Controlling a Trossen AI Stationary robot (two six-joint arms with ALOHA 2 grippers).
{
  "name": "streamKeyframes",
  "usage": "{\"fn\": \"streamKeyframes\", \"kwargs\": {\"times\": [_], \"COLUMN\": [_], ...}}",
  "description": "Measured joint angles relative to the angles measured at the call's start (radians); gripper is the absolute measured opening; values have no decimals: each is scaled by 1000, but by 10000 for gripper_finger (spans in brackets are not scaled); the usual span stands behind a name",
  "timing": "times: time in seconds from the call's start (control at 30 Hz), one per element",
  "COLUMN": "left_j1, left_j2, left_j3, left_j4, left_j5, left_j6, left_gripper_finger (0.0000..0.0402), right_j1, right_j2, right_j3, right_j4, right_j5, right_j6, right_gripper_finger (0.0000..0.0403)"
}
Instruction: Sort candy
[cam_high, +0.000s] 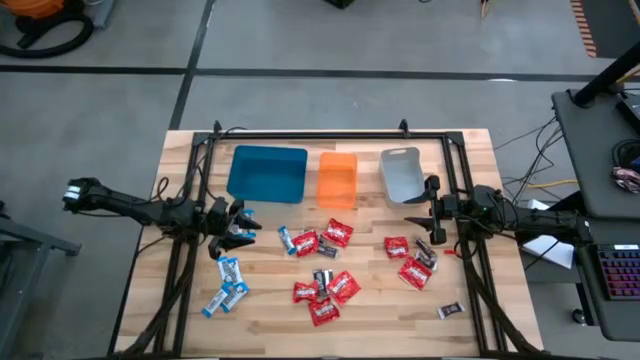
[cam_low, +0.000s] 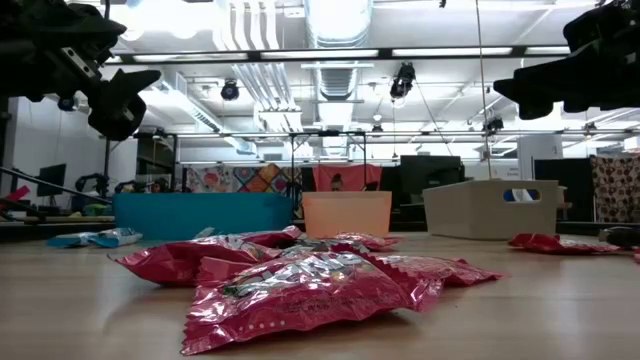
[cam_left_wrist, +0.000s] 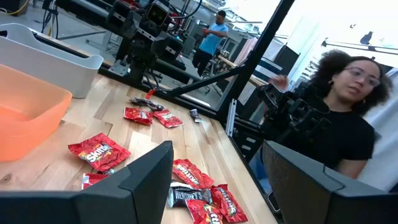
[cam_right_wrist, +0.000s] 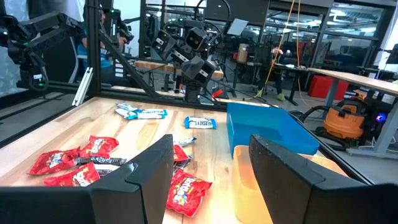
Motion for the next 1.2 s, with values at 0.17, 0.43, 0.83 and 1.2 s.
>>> {"fn": "streamKeyframes", "kwargs": {"times": [0.17,0.43,0.83,1.2], "left_j1": [0,0,0,-1], "left_j2": [0,0,8,239], "left_j3": [0,0,0,0], "left_j4": [0,0,90,649], "left_j5": [0,0,-170,-272], "left_j6": [0,0,87,175], "left_gripper_finger": [232,232,232,232], "right_j1": [0,0,0,0], "right_j2": [0,0,0,0], "right_j3": [0,0,0,0], "right_j4": [0,0,1,14], "right_j5": [0,0,0,117], "right_j6": [0,0,-2,233], "right_gripper_finger": [203,203,203,203]}}
